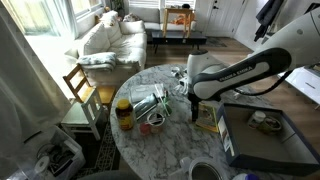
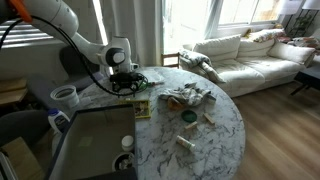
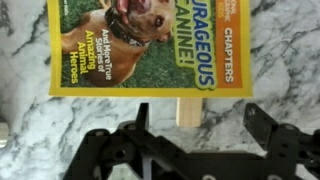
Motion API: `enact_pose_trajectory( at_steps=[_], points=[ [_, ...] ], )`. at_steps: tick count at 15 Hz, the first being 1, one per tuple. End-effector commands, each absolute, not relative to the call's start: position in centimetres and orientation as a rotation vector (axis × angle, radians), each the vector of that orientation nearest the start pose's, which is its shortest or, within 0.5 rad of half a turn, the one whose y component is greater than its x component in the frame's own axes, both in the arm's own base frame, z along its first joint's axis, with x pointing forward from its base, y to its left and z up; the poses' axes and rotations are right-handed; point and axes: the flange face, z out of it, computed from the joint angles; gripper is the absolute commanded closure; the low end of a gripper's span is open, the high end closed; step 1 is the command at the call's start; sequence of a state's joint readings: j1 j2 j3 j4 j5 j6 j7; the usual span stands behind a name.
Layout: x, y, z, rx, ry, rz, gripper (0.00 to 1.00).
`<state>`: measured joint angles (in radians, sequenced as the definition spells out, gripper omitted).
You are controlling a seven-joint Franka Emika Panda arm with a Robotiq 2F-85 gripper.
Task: Pick up the wooden block and move forward on the table, slide the book a little to the right, put the wooden block in between the book pages
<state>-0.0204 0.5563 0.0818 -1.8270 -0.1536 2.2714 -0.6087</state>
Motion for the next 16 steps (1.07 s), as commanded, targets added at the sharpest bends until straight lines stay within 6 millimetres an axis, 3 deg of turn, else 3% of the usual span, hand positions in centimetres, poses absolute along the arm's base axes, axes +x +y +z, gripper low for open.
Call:
enact_pose_trajectory(
  at_steps=[1,4,9,16],
  points=[
    [63.8,3.5,25.2,-2.996,-1.176,0.141,0.0],
    [63.8,3.4,28.4,-3.049,-1.13,0.08,0.0],
    [63.3,3.0,33.7,-3.22,-0.664,-0.094,0.0],
    [59.4,4.1,37.9,-3.338,-0.022,-0.18,0.0]
  ],
)
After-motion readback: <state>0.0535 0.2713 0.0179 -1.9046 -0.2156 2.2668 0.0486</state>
